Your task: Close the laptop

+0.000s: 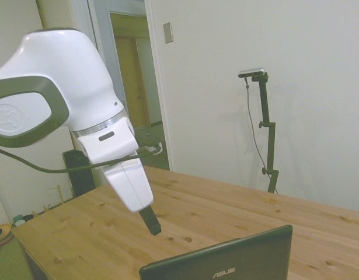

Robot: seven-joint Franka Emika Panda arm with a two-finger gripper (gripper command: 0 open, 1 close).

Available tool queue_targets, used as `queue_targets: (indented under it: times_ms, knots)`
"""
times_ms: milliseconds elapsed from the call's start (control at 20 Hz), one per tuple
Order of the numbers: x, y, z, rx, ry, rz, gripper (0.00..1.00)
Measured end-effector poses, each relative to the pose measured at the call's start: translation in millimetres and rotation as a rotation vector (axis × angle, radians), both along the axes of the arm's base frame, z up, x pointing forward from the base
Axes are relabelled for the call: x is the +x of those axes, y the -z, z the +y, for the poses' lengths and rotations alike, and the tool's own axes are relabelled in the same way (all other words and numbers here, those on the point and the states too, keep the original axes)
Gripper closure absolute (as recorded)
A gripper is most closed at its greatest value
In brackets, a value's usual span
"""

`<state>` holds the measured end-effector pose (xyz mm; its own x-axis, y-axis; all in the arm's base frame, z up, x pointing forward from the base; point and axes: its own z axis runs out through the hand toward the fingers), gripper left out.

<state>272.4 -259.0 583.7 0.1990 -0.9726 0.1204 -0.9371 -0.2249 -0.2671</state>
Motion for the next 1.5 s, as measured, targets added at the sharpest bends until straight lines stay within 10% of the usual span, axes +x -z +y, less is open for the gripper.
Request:
queue_targets:
  times_ms: [950, 1000, 1500]
  knots:
    - [-54, 37, -79, 0.095, 0.147, 0.070, 0.00]
    - [-55, 38, -80, 0.101, 0.150, 0.077, 1.00]
    - [-74, 47, -88, 0.146, 0.184, 0.108, 1.00]
